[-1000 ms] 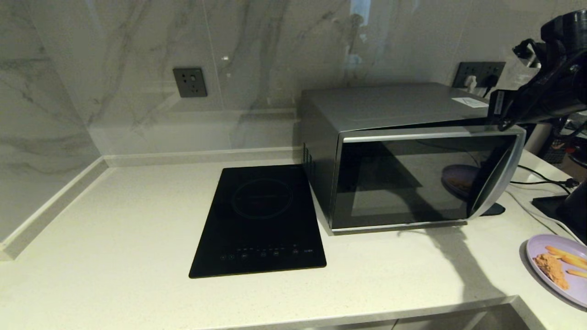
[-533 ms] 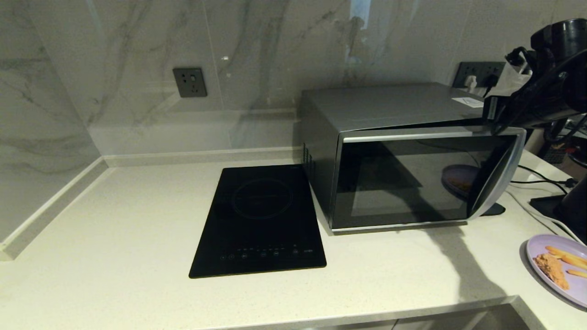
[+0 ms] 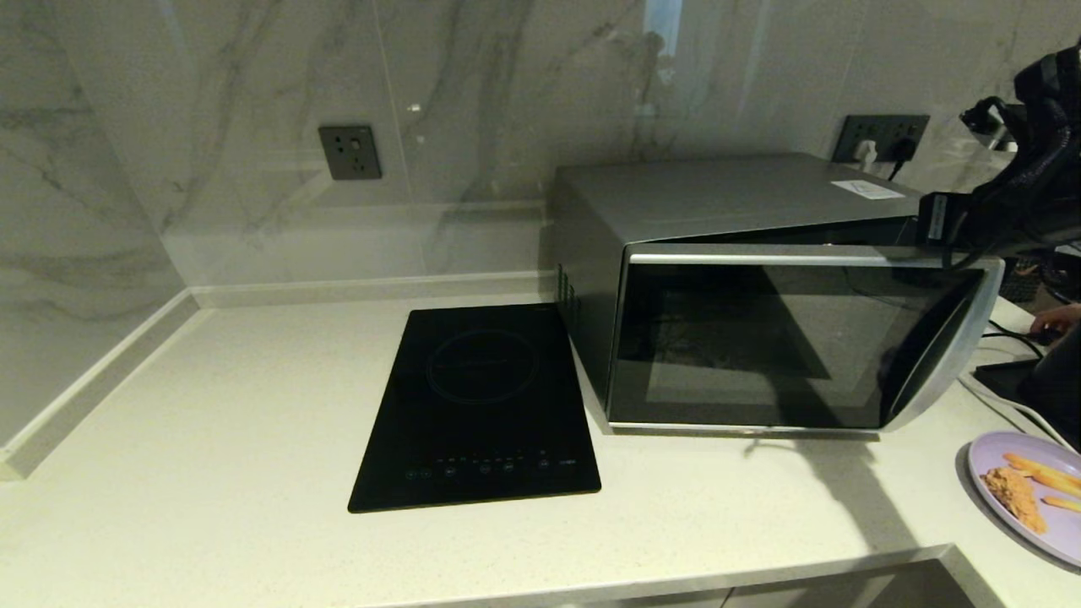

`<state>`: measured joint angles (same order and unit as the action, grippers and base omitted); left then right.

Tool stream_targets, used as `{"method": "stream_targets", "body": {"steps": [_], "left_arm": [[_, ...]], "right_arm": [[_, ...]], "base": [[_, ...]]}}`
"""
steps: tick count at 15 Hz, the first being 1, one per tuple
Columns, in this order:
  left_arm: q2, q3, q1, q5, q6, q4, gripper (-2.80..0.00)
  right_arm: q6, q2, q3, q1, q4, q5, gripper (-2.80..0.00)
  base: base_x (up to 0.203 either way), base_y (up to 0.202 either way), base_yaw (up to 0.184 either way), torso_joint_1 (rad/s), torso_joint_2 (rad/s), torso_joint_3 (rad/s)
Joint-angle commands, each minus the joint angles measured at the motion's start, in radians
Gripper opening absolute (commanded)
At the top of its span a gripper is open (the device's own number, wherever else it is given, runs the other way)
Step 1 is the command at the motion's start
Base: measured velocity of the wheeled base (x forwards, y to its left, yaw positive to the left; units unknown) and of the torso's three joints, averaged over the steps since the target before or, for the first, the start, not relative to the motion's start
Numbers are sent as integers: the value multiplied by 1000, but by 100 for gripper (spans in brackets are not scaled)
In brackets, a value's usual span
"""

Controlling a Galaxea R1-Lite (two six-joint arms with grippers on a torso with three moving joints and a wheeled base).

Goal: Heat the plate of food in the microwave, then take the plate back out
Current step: Open the microwave oven

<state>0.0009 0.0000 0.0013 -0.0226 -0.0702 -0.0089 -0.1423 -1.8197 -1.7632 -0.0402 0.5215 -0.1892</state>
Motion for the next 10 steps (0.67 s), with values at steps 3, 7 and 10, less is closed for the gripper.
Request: {"method": "stream_targets", "body": {"steps": [3, 7, 10], "left_arm": [[1, 0, 0, 0, 0, 0, -280], [1, 0, 0, 0, -1, 0, -280], [1, 0, 0, 0, 0, 0, -280]], "right_arm": [[0, 165, 178, 15, 11, 19, -280], [3, 280, 284, 71, 13, 19, -280], [4, 352, 334, 134, 40, 8, -280]], "base": [[0, 0, 0, 0, 0, 0], [0, 0, 0, 0, 0, 0], [0, 0, 0, 0, 0, 0]]}}
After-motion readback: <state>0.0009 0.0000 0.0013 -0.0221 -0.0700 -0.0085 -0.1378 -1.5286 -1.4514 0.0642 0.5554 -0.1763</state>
